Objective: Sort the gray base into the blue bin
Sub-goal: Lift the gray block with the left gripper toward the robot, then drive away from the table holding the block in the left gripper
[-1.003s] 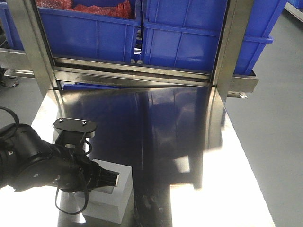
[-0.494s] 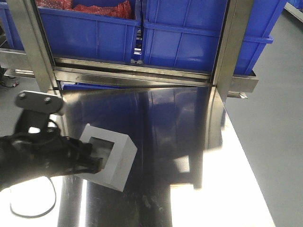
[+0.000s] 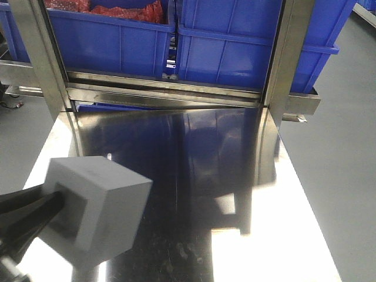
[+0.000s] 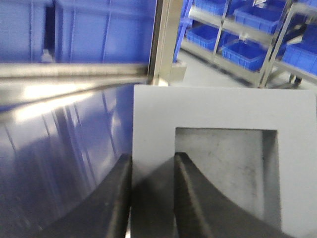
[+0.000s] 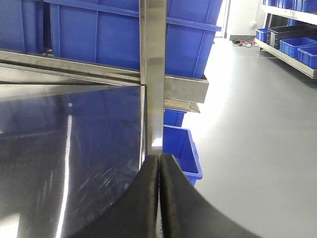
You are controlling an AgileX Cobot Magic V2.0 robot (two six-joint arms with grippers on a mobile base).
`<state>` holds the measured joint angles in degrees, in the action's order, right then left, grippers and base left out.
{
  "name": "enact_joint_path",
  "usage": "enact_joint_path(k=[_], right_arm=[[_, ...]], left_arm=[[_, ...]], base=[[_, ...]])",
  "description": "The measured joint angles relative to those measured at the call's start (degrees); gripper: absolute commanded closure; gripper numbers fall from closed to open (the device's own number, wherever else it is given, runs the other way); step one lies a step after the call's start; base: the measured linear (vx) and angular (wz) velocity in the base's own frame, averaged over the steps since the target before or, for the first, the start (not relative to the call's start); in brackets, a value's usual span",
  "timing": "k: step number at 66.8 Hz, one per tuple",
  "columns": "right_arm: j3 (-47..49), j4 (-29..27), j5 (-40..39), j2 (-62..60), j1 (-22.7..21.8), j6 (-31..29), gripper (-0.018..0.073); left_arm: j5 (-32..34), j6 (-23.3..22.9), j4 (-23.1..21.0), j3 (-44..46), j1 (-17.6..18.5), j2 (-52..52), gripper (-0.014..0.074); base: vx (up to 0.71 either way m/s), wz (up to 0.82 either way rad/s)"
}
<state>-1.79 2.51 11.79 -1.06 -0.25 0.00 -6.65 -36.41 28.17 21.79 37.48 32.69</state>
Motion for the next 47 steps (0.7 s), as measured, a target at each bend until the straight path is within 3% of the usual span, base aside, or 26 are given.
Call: enact_joint_path(k=[16,47], right_arm=[[0.0,0.0,0.0,0.0,0.0,0.0,0.0564],[0.0,0.0,0.0,0.0,0.0,0.0,0.0564]], left_arm=[[0.1,0.0,1.6,-3.4,0.0,-8.9,0.0603],[0.1,0.0,1.6,-3.4,0.0,-9.4,0.0603]], base=[[0.0,0.0],[0.0,0.0]])
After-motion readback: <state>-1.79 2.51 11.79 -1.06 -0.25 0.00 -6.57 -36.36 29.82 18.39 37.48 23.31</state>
